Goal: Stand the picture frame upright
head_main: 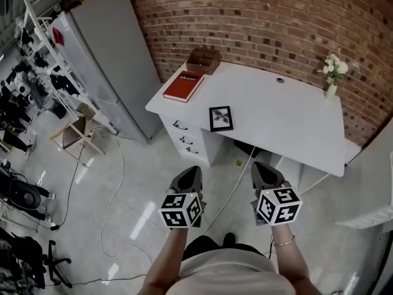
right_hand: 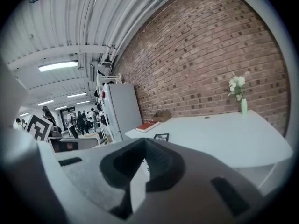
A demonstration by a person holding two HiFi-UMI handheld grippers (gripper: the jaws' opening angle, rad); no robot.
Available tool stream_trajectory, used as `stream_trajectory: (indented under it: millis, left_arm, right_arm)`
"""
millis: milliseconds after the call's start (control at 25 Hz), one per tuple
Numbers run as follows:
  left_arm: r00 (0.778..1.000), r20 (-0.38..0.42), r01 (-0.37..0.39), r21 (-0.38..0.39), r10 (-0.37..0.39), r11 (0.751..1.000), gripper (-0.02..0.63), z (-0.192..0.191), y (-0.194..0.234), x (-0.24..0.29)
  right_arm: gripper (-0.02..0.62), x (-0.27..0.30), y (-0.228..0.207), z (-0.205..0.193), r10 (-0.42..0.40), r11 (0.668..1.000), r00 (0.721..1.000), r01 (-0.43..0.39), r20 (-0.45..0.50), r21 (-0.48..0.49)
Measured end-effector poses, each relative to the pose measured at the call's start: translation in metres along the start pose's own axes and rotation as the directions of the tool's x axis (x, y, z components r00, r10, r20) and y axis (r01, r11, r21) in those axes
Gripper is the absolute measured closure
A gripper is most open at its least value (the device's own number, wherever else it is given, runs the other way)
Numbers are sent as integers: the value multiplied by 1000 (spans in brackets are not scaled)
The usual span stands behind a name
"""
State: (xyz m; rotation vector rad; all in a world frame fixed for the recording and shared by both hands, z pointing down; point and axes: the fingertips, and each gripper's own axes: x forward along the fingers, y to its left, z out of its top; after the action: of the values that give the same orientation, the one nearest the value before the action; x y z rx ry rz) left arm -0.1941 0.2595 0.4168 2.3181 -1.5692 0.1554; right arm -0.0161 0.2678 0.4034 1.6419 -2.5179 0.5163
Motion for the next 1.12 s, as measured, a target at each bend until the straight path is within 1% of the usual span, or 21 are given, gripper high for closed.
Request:
stream_trajectory:
  millis: [120, 280, 320, 400, 520, 680, 840, 1120]
  left_arm:
    - [1000, -12, -13, 16, 13, 1000, 614, -3, -3, 2]
    - [999, -33, -26, 10, 27, 1000, 611, -6, 4, 7]
    - [999, -33, -33, 7, 33, 999, 580, -5, 7, 9]
    - [999, -31, -42, -1, 42, 999, 545, -3, 14, 15]
    - [998, -23, -52, -15, 52, 999, 510, 1, 24, 29]
    - [998, -25, -51, -36, 51, 998, 480, 4, 42, 55]
    - [999, -33, -37, -54, 35, 998, 480, 14, 62, 89]
    - [998, -59, -2, -54, -1, 999, 473, 32, 95, 164]
  right_arm:
    - [592, -2, -4, -4, 18, 999, 1000, -18, 2, 36]
    - [592, 7, -4, -5, 32, 996, 999, -33, 12, 79]
    - [591, 10, -3, -4, 32, 996, 999, -33, 16, 88]
    - [578, 18, -6, -1, 21, 995, 1000, -23, 20, 98]
    - [563, 33, -11, 5, 12, 994, 1000, -14, 23, 105]
    - [523, 62, -19, 11, 11, 991, 1000, -14, 23, 130]
    - [518, 96, -34, 19, -9, 990, 1000, 8, 0, 142]
    - [506, 172, -54, 30, -25, 987, 999, 32, -41, 157]
